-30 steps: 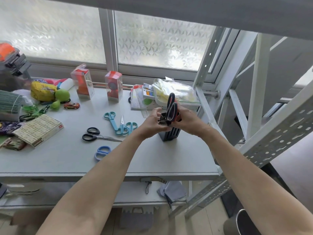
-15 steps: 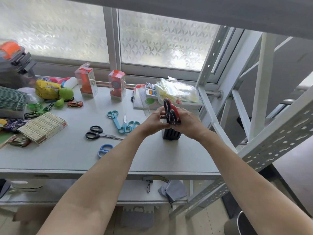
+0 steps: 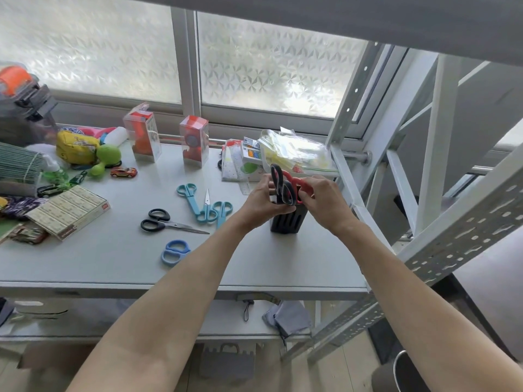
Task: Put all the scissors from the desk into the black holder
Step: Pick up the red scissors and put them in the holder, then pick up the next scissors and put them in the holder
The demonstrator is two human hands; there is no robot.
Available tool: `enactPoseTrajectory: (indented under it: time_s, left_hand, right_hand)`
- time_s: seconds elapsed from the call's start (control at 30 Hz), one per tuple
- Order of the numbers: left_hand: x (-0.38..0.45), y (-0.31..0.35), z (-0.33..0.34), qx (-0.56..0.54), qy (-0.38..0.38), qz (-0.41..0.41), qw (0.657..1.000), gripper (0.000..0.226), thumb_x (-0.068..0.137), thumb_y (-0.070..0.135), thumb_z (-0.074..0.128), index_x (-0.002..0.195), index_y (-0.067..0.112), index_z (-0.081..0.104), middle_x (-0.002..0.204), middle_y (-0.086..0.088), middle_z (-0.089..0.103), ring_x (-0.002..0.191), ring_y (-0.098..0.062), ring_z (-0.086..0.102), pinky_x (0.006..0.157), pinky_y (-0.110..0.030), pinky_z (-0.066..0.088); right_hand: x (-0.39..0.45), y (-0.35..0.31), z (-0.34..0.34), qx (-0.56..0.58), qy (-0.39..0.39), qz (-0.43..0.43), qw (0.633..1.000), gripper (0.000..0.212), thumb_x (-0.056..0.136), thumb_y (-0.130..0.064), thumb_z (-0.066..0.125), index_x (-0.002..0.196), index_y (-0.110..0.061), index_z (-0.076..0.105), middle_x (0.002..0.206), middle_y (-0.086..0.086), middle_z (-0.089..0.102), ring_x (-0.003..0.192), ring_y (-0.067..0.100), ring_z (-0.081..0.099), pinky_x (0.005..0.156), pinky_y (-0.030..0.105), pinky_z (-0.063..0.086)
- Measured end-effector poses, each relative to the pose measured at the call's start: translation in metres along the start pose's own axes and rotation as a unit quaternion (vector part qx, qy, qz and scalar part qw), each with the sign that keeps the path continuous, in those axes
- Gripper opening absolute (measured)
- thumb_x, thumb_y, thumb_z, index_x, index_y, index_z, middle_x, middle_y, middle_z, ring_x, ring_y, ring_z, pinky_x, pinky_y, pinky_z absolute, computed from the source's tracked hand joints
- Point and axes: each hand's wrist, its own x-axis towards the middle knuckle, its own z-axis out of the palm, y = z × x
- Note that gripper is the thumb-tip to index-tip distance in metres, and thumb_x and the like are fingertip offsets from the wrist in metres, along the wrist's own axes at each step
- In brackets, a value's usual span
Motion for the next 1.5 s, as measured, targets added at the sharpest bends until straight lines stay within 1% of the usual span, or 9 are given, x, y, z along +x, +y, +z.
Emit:
enactPoseTrajectory:
  time_s: [0.13,0.3,0.47,0.73,0.83,1.03,1.17,1.3,1.5]
  left_hand:
    - [-0.001,-0.003,-0.001,0.004,0.012,0.002,1.0,0.063,0.073,0.016,0.083,0.126,0.018,0.049,0.107,0.009,0.062,0.102,-0.001,0.056,0.077,-0.01,0.042]
    - [-0.003,-0.004,0.0,0.014,0.013,0.001,1.0,0.071,0.073,0.019,0.083,0.132,0.019,0.044,0.113,0.005,0.06,0.114,-0.014,0.054,0.097,-0.032,0.045]
    - [-0.005,-0.004,0.001,0.014,0.001,-0.006,1.0,0.089,0.074,0.016,0.082,0.146,0.021,0.03,0.115,0.001,0.054,0.115,-0.015,0.051,0.1,-0.034,0.043]
    - [-0.005,-0.004,0.003,0.019,-0.005,-0.025,0.999,0.095,0.072,0.013,0.082,0.149,0.02,0.027,0.117,-0.001,0.055,0.112,-0.017,0.053,0.1,-0.035,0.045]
    - [-0.01,-0.004,-0.001,0.029,0.001,-0.031,0.999,0.094,0.074,0.014,0.081,0.15,0.021,0.025,0.127,-0.007,0.051,0.118,-0.021,0.05,0.1,-0.037,0.046]
    - [-0.035,-0.014,-0.026,0.081,0.207,0.004,0.975,0.058,0.086,0.01,0.065,0.139,0.011,0.045,0.119,-0.01,0.062,0.098,-0.017,0.062,0.087,-0.031,0.054]
    - [-0.059,-0.034,-0.062,0.059,0.362,-0.055,0.929,0.035,0.09,0.007,0.056,0.125,0.009,0.056,0.11,-0.009,0.068,0.085,-0.016,0.062,0.085,-0.036,0.056]
    - [-0.091,-0.064,-0.108,0.063,0.441,-0.127,0.886,0.033,0.091,0.008,0.053,0.123,0.01,0.057,0.111,-0.01,0.068,0.096,-0.024,0.065,0.087,-0.038,0.055]
    - [-0.129,-0.106,-0.171,0.095,0.407,-0.265,0.869,0.043,0.089,0.01,0.055,0.132,0.008,0.052,0.132,-0.014,0.056,0.116,-0.031,0.058,0.1,-0.036,0.047]
  right_hand:
    - [0.003,-0.006,-0.001,0.02,0.013,0.011,1.0,0.021,0.087,-0.02,0.07,0.105,-0.01,0.071,0.085,0.005,0.066,0.079,0.024,0.062,0.081,0.041,0.055]
    - [-0.003,0.001,0.0,0.035,-0.04,0.032,0.998,0.051,0.08,-0.026,0.078,0.126,-0.012,0.061,0.098,0.004,0.065,0.087,0.021,0.064,0.087,0.039,0.056]
    - [-0.011,0.006,-0.002,0.072,-0.017,0.047,0.996,0.07,0.081,-0.024,0.077,0.143,-0.018,0.046,0.119,0.005,0.063,0.105,0.019,0.062,0.097,0.039,0.052]
    - [-0.02,0.003,-0.008,0.1,0.025,0.077,0.992,0.062,0.087,-0.005,0.064,0.144,-0.009,0.042,0.126,0.009,0.058,0.112,0.018,0.057,0.098,0.041,0.051]
    - [-0.021,-0.008,-0.015,0.105,0.111,0.055,0.987,0.054,0.087,0.006,0.058,0.139,-0.005,0.049,0.126,0.011,0.06,0.107,0.02,0.061,0.092,0.04,0.055]
    - [-0.01,-0.075,-0.018,0.118,0.254,-0.081,0.957,0.03,0.091,-0.002,0.05,0.116,-0.01,0.064,0.107,0.004,0.064,0.087,0.01,0.061,0.072,0.018,0.05]
    - [-0.002,-0.121,0.021,0.14,0.183,-0.156,0.96,0.027,0.091,-0.004,0.052,0.114,-0.009,0.065,0.102,0.001,0.063,0.082,0.003,0.057,0.073,0.015,0.049]
    - [0.012,-0.133,0.081,0.124,0.047,-0.115,0.985,0.028,0.091,-0.009,0.057,0.119,-0.013,0.062,0.104,0.002,0.065,0.082,0.01,0.061,0.076,0.034,0.056]
    - [0.038,-0.152,0.155,0.01,-0.184,-0.074,0.98,0.037,0.092,-0.022,0.059,0.127,-0.013,0.059,0.12,0.007,0.065,0.108,0.027,0.061,0.093,0.036,0.048]
